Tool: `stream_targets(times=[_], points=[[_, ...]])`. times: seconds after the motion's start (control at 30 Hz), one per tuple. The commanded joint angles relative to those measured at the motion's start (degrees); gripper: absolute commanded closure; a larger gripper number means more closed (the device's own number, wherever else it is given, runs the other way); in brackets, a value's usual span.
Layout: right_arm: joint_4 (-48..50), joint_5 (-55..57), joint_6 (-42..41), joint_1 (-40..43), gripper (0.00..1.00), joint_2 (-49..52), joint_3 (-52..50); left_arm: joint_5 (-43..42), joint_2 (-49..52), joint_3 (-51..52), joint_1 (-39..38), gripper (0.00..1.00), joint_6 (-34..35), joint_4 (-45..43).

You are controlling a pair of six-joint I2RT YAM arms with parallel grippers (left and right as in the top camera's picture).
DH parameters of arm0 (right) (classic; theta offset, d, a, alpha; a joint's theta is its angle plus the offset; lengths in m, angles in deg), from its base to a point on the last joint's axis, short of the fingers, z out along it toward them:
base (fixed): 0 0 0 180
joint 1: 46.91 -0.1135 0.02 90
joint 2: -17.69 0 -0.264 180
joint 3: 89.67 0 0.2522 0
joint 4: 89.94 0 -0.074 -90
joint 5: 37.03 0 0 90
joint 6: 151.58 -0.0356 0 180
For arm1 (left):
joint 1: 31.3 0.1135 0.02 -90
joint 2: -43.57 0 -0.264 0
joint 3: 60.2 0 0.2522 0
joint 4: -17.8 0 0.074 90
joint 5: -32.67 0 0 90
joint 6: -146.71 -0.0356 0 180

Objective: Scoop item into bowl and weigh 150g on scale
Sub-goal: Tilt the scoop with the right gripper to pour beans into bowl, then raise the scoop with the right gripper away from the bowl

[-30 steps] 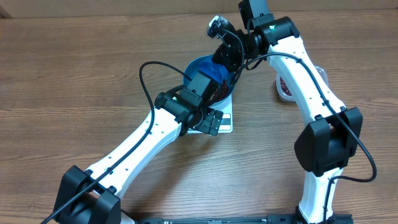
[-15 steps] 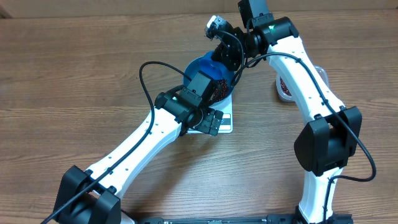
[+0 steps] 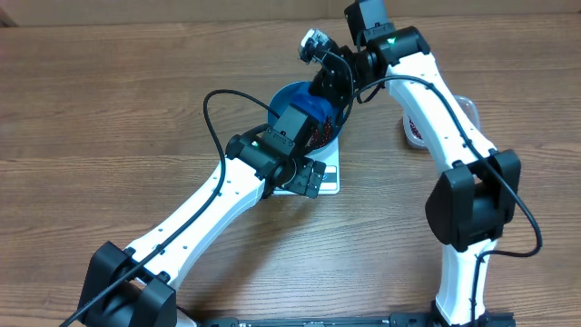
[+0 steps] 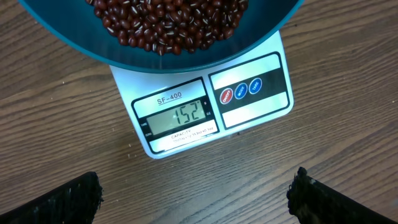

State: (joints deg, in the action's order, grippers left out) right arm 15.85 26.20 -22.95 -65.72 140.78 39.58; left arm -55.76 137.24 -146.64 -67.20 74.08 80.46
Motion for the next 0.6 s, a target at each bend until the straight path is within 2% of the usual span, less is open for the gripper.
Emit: stream_targets(times=[0.0, 0.13, 0.57], points=[[-0.85, -1.01, 0.2, -0.26, 0.96, 0.85, -0.04, 0.5, -0.22, -0.22, -0.02, 0.0, -1.29, 0.13], [-2.73, -2.93, -0.61, -0.26, 0.96, 0.85, -0.04, 0.5, -0.22, -0.22, -0.02, 0.0, -1.29, 0.13], [-3.3, -2.91, -18.78, -0.09, 0.96, 0.83, 0.0, 0.5, -0.22, -0.22, -0.02, 0.0, -1.27, 0.13]])
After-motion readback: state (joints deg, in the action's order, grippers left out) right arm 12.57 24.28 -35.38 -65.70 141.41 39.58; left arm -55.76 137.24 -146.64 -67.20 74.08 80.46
